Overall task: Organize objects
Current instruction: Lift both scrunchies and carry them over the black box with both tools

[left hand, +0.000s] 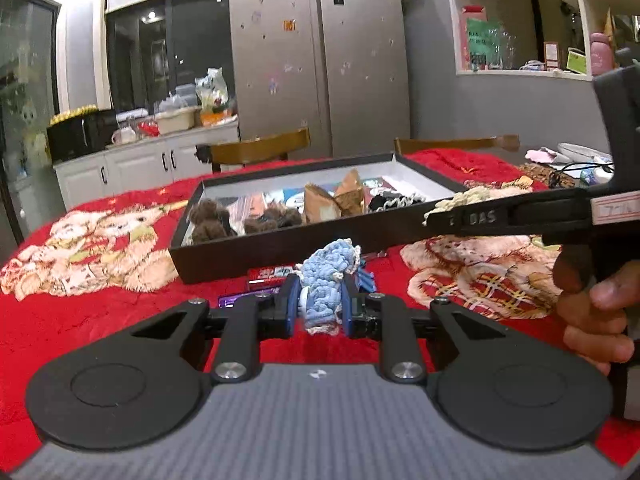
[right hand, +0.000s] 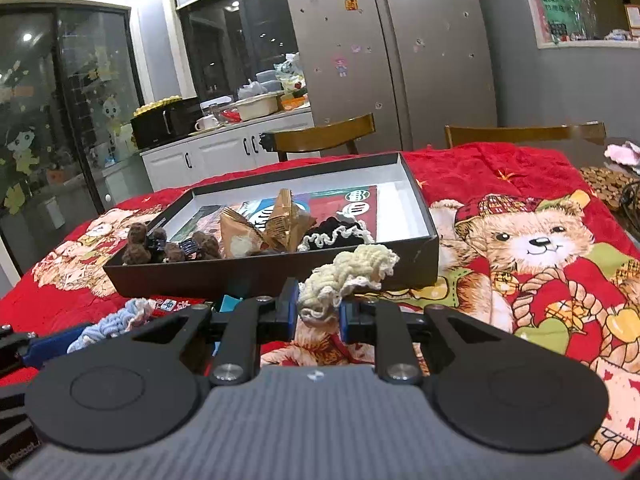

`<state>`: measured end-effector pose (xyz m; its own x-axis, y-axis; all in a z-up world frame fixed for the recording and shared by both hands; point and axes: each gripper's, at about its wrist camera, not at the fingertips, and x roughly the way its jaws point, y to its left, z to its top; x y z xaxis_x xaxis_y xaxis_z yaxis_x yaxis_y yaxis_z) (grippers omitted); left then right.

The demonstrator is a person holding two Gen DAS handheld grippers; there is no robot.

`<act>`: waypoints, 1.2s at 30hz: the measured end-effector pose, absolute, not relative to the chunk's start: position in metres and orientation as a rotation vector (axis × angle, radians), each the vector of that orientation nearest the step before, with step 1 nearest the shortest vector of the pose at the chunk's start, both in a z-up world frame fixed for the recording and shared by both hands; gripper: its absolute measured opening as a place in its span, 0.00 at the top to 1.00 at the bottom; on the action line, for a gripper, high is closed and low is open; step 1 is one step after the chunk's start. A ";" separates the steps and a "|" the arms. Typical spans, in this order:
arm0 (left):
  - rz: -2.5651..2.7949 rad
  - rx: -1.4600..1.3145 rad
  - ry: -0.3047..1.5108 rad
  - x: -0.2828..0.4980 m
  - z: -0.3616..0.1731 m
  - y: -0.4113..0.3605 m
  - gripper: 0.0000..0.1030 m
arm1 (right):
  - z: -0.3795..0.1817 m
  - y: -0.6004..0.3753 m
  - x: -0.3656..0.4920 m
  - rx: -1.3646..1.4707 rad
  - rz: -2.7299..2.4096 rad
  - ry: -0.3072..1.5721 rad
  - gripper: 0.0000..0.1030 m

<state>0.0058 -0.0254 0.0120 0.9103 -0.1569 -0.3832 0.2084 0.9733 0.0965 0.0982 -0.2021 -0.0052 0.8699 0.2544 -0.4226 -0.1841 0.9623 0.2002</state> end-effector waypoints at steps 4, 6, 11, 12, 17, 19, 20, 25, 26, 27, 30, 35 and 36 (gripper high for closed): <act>-0.178 0.121 0.374 0.005 0.013 -0.023 0.76 | -0.003 -0.194 0.095 0.126 0.280 0.450 0.78; -0.169 0.101 0.383 0.008 0.013 -0.020 0.76 | -0.001 -0.190 0.091 0.102 0.296 0.429 0.78; -0.169 0.081 0.400 0.011 0.013 -0.016 0.76 | 0.009 -0.174 0.074 0.013 0.310 0.342 0.78; -0.162 0.079 0.398 0.011 0.013 -0.015 0.76 | 0.011 -0.171 0.072 0.004 0.315 0.331 0.78; -0.128 0.076 0.358 0.012 0.020 -0.008 0.76 | 0.027 -0.162 0.064 -0.001 0.339 0.287 0.78; -0.118 0.066 0.346 0.011 0.025 -0.004 0.76 | 0.034 -0.160 0.063 0.009 0.360 0.282 0.78; -0.120 0.057 0.349 0.012 0.028 -0.002 0.76 | 0.038 -0.158 0.062 0.010 0.367 0.279 0.78; -0.130 -0.003 0.352 0.008 0.042 0.006 0.76 | 0.059 -0.160 0.058 0.066 0.423 0.300 0.78; -0.124 0.001 0.339 0.005 0.046 0.006 0.76 | 0.063 -0.160 0.056 0.075 0.431 0.303 0.78; -0.119 -0.001 0.328 0.003 0.049 0.007 0.76 | 0.067 -0.161 0.055 0.087 0.438 0.305 0.78; -0.097 -0.019 0.288 0.001 0.061 0.012 0.76 | 0.082 -0.166 0.053 0.118 0.461 0.313 0.78; -0.071 -0.027 0.236 0.002 0.093 0.018 0.76 | 0.106 -0.175 0.056 0.167 0.480 0.320 0.78; -0.060 -0.025 0.223 0.002 0.100 0.019 0.76 | 0.111 -0.176 0.059 0.178 0.485 0.322 0.78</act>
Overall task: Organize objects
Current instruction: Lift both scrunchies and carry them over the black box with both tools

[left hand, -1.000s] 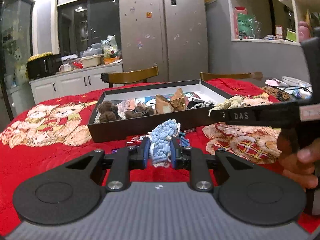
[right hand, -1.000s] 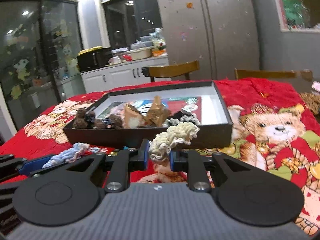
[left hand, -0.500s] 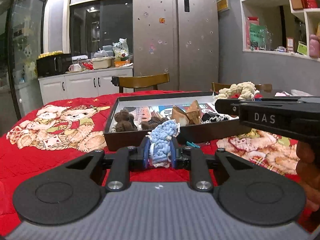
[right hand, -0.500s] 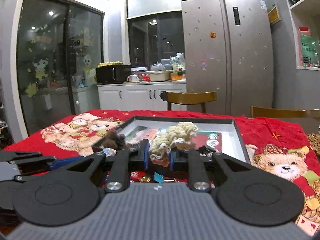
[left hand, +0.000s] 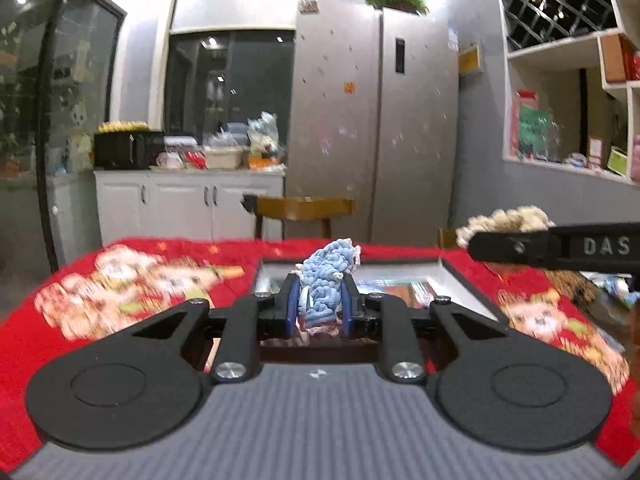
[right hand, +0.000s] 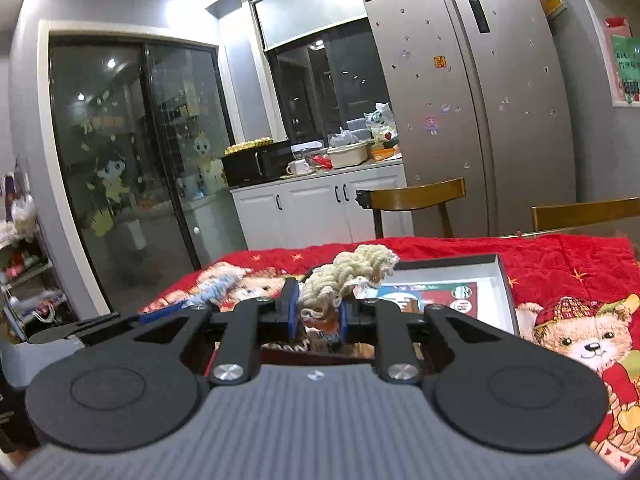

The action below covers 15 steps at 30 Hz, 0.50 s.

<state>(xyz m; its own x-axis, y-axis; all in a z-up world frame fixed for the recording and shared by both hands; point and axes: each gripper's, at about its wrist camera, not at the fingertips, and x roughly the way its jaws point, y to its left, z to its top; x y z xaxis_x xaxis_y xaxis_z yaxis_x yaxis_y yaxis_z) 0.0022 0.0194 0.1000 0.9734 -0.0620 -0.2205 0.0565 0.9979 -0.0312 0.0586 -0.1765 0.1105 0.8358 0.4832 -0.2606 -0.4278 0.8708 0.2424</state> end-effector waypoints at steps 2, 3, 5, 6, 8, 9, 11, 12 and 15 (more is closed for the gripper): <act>-0.051 -0.032 0.191 0.002 0.117 0.023 0.76 | 0.122 -0.180 0.064 0.201 0.492 0.320 0.78; -0.053 -0.039 0.180 0.002 0.125 0.025 0.76 | 0.126 -0.180 0.067 0.208 0.494 0.320 0.78; -0.077 -0.074 0.154 0.003 0.143 0.033 0.76 | 0.138 -0.180 0.075 0.216 0.505 0.318 0.78; -0.084 -0.085 0.145 0.005 0.151 0.036 0.76 | 0.143 -0.177 0.080 0.206 0.526 0.330 0.78; -0.087 -0.096 0.118 0.008 0.169 0.039 0.76 | 0.153 -0.173 0.092 0.222 0.534 0.339 0.78; -0.096 -0.099 0.109 0.010 0.176 0.039 0.76 | 0.157 -0.170 0.097 0.222 0.538 0.344 0.78; -0.101 -0.105 0.087 0.016 0.192 0.040 0.76 | 0.167 -0.164 0.109 0.240 0.542 0.338 0.78; -0.101 -0.103 0.077 0.019 0.198 0.039 0.76 | 0.170 -0.161 0.115 0.247 0.543 0.341 0.78; -0.084 -0.097 0.075 0.031 0.215 0.035 0.76 | 0.177 -0.155 0.132 0.289 0.562 0.352 0.78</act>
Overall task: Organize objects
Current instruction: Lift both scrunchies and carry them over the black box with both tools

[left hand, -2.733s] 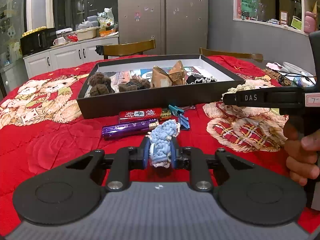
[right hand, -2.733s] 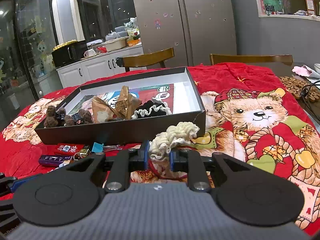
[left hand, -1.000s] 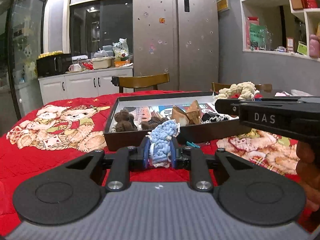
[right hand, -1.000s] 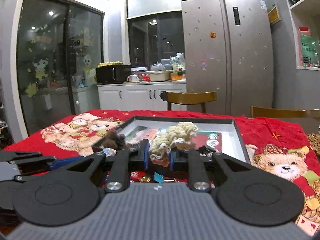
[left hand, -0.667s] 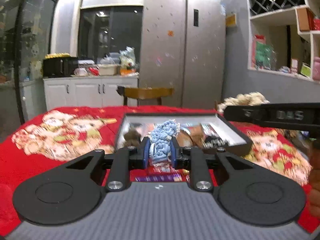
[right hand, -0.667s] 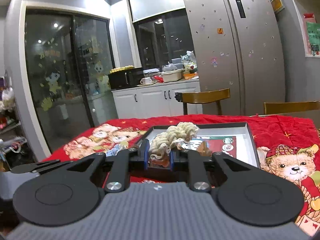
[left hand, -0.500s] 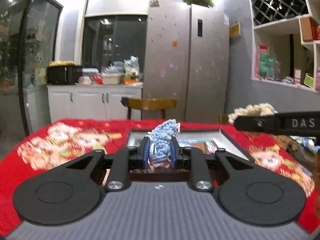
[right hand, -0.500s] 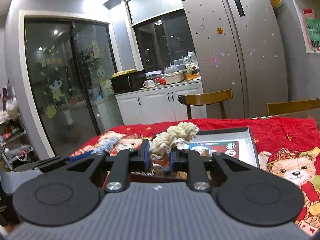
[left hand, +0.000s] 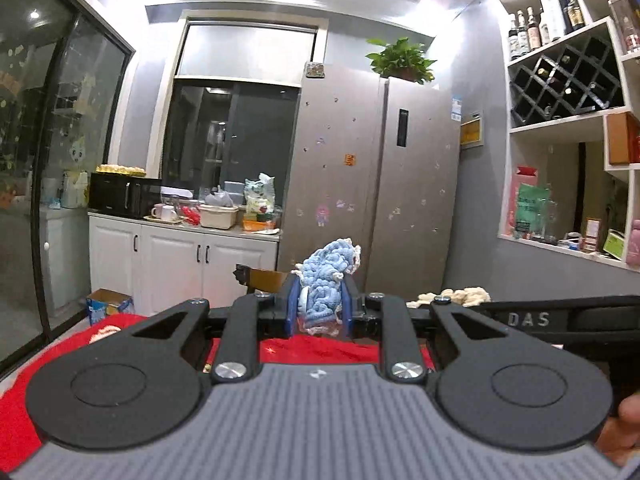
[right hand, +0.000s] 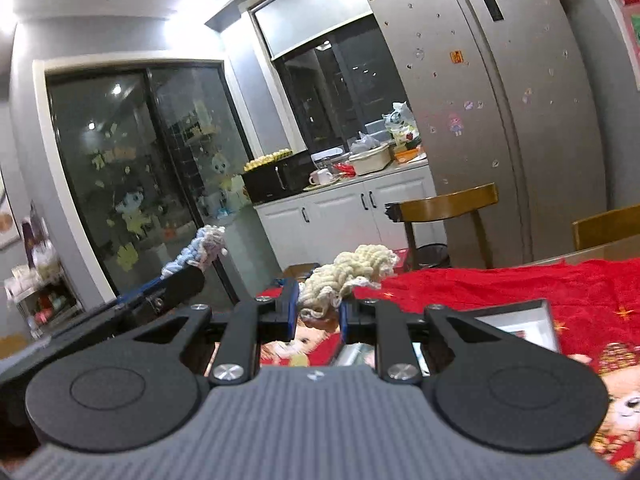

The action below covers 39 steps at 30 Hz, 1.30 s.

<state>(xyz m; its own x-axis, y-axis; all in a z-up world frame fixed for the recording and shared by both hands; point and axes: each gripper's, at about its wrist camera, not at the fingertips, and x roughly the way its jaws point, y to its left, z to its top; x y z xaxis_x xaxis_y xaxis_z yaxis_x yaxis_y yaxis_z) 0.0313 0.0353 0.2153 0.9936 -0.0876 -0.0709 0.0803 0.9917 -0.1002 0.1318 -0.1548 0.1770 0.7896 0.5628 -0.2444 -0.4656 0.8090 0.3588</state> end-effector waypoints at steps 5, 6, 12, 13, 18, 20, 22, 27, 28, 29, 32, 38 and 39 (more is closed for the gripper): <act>-0.084 -0.148 0.087 0.061 0.237 0.036 0.76 | 0.179 -0.146 0.156 0.315 0.579 0.348 0.78; -0.073 -0.142 0.088 0.066 0.240 0.033 0.76 | 0.179 -0.145 0.160 0.325 0.582 0.349 0.78; -0.041 -0.107 0.074 0.097 0.252 0.021 0.76 | 0.173 -0.138 0.186 0.353 0.588 0.355 0.78; -0.037 -0.099 0.073 0.102 0.253 0.020 0.76 | 0.171 -0.136 0.190 0.351 0.587 0.352 0.78; -0.036 -0.081 0.084 0.120 0.243 0.021 0.76 | 0.157 -0.130 0.203 0.349 0.572 0.345 0.78; -0.058 -0.085 0.102 0.129 0.233 0.027 0.76 | 0.149 -0.128 0.210 0.360 0.571 0.360 0.78; -0.066 -0.071 0.117 0.138 0.222 0.030 0.76 | 0.142 -0.124 0.218 0.344 0.551 0.374 0.78; -0.045 -0.022 0.182 0.165 0.194 0.033 0.76 | 0.124 -0.122 0.237 0.310 0.449 0.407 0.78; -0.045 -0.016 0.196 0.170 0.189 0.032 0.76 | 0.120 -0.121 0.241 0.298 0.427 0.415 0.78; -0.039 -0.008 0.210 0.176 0.183 0.031 0.76 | 0.116 -0.121 0.245 0.294 0.412 0.429 0.78; -0.025 0.001 0.254 0.191 0.167 0.026 0.76 | 0.103 -0.122 0.255 0.311 0.386 0.475 0.78; -0.031 0.021 0.324 0.209 0.139 0.016 0.76 | 0.086 -0.124 0.263 0.300 0.310 0.506 0.78; -0.031 0.020 0.331 0.211 0.135 0.016 0.76 | 0.084 -0.124 0.264 0.303 0.307 0.512 0.78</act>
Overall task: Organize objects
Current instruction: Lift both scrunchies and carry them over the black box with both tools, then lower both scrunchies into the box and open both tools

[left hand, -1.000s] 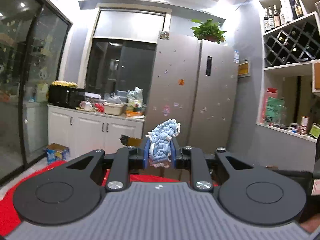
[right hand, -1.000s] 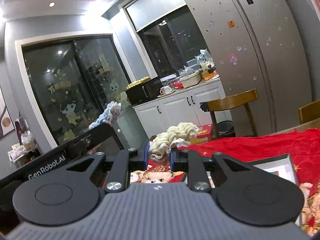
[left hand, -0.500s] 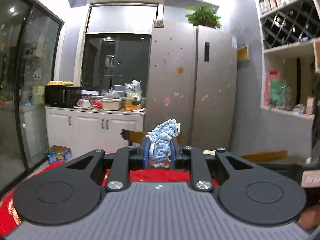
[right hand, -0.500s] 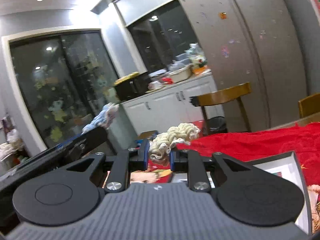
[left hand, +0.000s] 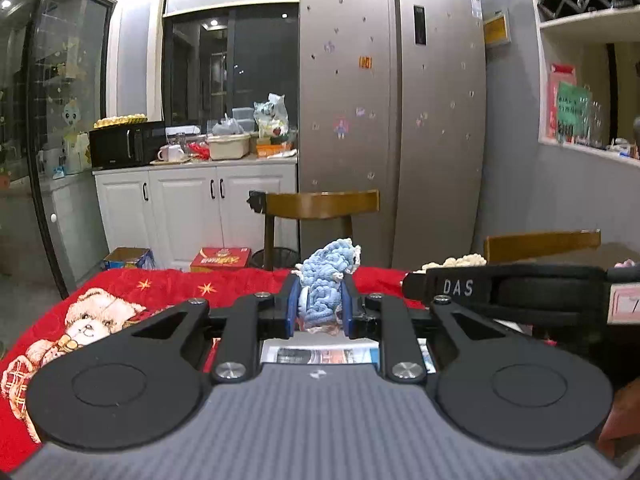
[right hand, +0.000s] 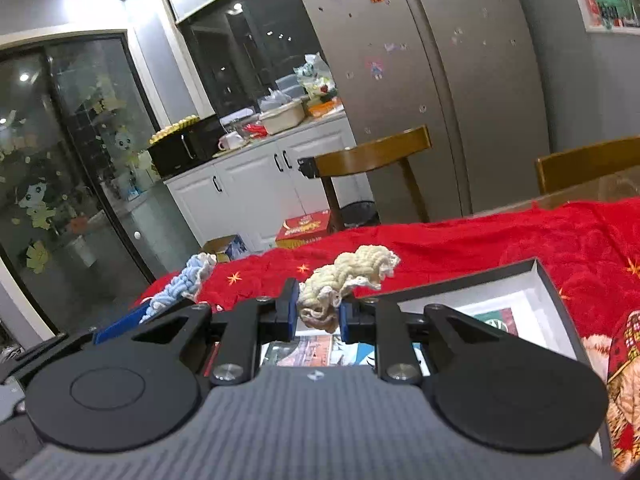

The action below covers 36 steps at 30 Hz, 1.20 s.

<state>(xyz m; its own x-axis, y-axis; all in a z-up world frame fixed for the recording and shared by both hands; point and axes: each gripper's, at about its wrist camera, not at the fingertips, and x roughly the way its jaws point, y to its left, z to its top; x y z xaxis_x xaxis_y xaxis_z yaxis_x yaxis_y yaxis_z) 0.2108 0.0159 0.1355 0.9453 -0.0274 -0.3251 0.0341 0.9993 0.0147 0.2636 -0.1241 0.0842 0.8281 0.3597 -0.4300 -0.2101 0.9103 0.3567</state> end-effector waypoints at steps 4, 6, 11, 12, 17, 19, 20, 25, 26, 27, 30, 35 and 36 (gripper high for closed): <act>-0.040 0.005 0.357 0.222 0.122 0.020 0.76 | 0.076 -0.123 0.269 0.311 0.302 0.539 0.78; -0.042 -0.011 0.381 0.228 0.117 0.024 0.76 | 0.071 -0.123 0.274 0.318 0.298 0.557 0.78; -0.068 -0.058 0.457 0.250 0.099 0.035 0.76 | 0.051 -0.123 0.290 0.334 0.268 0.625 0.78; -0.080 -0.061 0.472 0.254 0.096 0.036 0.76 | 0.047 -0.123 0.291 0.336 0.264 0.637 0.78; -0.079 -0.042 0.511 0.268 0.077 0.037 0.76 | 0.033 -0.120 0.296 0.321 0.249 0.680 0.78; -0.073 -0.045 0.532 0.272 0.071 0.038 0.76 | 0.029 -0.120 0.297 0.316 0.246 0.690 0.78; -0.074 -0.047 0.540 0.274 0.068 0.038 0.76 | 0.029 -0.120 0.298 0.312 0.243 0.692 0.78; -0.094 -0.070 0.591 0.282 0.057 0.040 0.76 | 0.024 -0.130 0.305 0.348 0.241 0.728 0.78; -0.098 -0.075 0.601 0.283 0.054 0.039 0.76 | 0.022 -0.132 0.306 0.357 0.243 0.741 0.78; -0.105 -0.078 0.609 0.284 0.053 0.039 0.76 | 0.020 -0.132 0.308 0.361 0.246 0.755 0.78; -0.114 -0.075 0.627 0.285 0.048 0.038 0.76 | 0.017 -0.131 0.309 0.366 0.254 0.777 0.78; -0.148 -0.108 0.672 0.291 0.043 0.043 0.76 | 0.012 -0.131 0.311 0.386 0.269 0.818 0.77; -0.151 -0.116 0.686 0.292 0.041 0.043 0.76 | 0.010 -0.130 0.311 0.384 0.267 0.823 0.77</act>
<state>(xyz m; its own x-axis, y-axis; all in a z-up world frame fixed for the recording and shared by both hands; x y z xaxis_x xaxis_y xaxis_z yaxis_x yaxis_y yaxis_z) 0.2918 0.0428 0.0411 0.7636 -0.1764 -0.6212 0.1004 0.9827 -0.1557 0.3111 -0.1301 0.0103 0.6529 0.3756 -0.6578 -0.0822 0.8984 0.4313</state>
